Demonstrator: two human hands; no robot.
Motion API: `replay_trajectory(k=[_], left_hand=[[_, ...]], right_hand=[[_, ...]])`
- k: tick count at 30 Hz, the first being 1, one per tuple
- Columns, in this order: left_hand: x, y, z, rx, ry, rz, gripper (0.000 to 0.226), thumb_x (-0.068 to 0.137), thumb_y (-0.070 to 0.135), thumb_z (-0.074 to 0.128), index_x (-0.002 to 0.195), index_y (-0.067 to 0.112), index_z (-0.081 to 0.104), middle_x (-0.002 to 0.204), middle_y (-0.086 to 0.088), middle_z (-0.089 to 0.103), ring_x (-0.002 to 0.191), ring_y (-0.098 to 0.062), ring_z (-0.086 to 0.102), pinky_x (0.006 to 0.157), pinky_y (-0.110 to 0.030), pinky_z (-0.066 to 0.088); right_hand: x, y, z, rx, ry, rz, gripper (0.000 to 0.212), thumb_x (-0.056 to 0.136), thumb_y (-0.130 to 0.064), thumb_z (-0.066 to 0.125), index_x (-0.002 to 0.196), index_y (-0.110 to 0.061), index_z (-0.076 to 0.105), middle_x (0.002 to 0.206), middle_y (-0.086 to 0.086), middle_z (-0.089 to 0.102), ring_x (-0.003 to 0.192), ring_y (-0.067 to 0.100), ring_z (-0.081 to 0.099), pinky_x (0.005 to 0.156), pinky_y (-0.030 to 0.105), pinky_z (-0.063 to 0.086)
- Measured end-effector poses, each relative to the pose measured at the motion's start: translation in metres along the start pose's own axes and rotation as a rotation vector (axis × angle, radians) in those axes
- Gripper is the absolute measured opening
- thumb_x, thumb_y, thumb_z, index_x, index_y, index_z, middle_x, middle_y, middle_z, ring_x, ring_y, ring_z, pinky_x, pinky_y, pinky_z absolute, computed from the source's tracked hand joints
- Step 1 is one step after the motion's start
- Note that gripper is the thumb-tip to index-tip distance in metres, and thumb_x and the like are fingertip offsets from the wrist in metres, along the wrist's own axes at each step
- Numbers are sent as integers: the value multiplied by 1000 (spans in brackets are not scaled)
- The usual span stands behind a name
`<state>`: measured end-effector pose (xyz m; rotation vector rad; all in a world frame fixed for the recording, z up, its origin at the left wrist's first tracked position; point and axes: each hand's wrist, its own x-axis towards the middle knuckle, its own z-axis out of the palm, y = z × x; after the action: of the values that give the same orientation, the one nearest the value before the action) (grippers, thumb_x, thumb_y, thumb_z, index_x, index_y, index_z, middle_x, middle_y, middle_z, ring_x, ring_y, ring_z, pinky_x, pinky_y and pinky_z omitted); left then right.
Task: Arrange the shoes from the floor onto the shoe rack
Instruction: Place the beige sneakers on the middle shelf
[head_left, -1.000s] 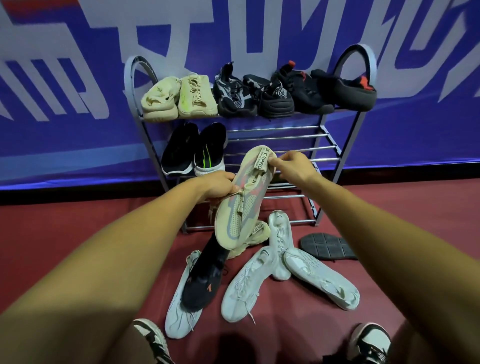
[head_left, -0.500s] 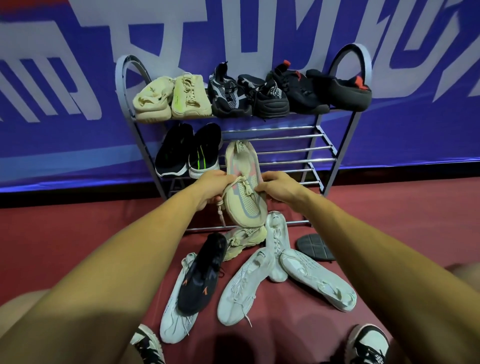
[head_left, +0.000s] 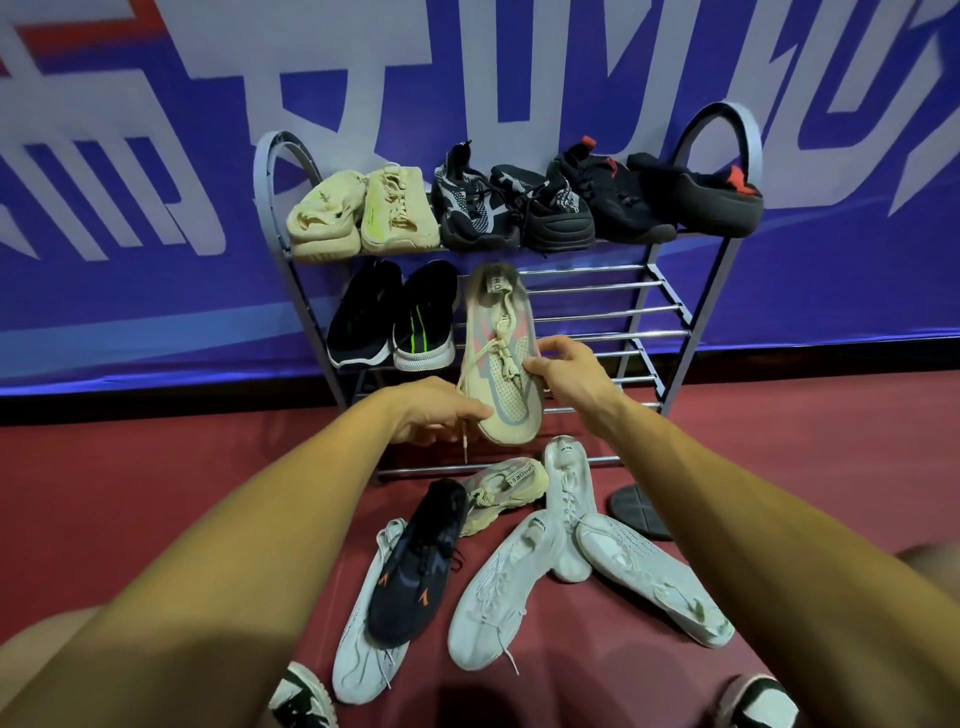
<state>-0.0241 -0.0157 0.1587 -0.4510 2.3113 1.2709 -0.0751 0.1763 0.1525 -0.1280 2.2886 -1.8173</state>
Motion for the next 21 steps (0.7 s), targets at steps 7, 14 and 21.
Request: replay_trajectory(k=[7, 14, 21], left_hand=[[12, -4, -5, -298, 150, 26, 19, 90, 20, 70, 109, 14, 68, 79, 3, 70, 60, -5, 57, 44, -15, 34], [22, 2, 6, -421, 251, 48, 6, 93, 18, 68, 96, 14, 64, 81, 2, 65, 62, -6, 55, 50, -16, 39], [28, 0, 10, -161, 432, 208, 18, 91, 25, 69, 105, 13, 68, 96, -2, 70, 92, -20, 64, 76, -28, 47]], right_hand=[[4, 2, 7, 88, -81, 18, 22, 86, -10, 72, 108, -10, 68, 111, 4, 74, 100, 16, 69, 86, 27, 54], [6, 7, 9, 3, -122, 141, 41, 76, -29, 71, 113, -14, 66, 101, 7, 72, 77, 22, 53, 63, 34, 37], [9, 23, 9, 150, -267, 165, 42, 87, -3, 68, 127, -12, 62, 108, 5, 76, 83, 15, 67, 68, 25, 46]])
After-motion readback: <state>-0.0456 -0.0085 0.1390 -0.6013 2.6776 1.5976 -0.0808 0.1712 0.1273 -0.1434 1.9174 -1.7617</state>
